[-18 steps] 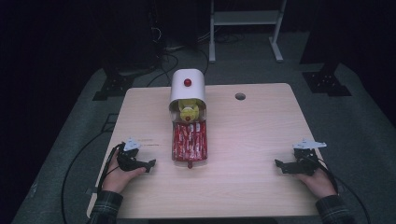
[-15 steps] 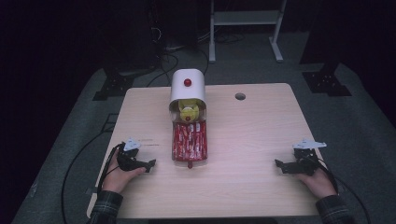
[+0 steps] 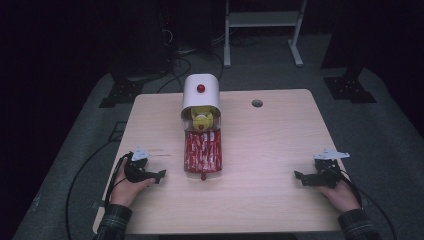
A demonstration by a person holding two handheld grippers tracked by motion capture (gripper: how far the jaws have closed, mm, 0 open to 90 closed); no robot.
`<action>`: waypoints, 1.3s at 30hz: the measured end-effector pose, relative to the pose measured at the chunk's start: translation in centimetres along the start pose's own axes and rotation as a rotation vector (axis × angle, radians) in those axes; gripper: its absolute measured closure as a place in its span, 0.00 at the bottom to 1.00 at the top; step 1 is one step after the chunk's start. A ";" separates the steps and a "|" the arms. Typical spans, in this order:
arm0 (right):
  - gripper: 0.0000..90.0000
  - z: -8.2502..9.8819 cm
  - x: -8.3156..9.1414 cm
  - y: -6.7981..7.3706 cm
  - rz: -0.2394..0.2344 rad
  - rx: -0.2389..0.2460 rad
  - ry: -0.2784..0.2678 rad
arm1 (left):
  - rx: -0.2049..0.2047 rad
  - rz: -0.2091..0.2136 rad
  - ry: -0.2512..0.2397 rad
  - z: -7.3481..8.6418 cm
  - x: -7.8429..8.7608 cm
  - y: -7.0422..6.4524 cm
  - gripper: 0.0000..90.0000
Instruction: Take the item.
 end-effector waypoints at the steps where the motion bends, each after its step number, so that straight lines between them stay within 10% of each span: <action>1: 0.03 0.0 0.0 0.0 0.000 0.000 0.000 | 0.003 0.001 -0.002 -0.1 0.1 0.0 0.06; 39: 0.03 0.0 0.0 0.0 0.000 0.000 0.001 | 0.005 0.035 -0.079 -2.4 2.1 -1.4 0.09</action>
Point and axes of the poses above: each handheld gripper's, and its own axes: x roughly backward along the jaws, z roughly out of its underside, y roughly to its left, the point moved 1 cm from there along -x, roughly forward along the jaws, and after that the axes turned 15 degrees about z, right-handed, at the moved point
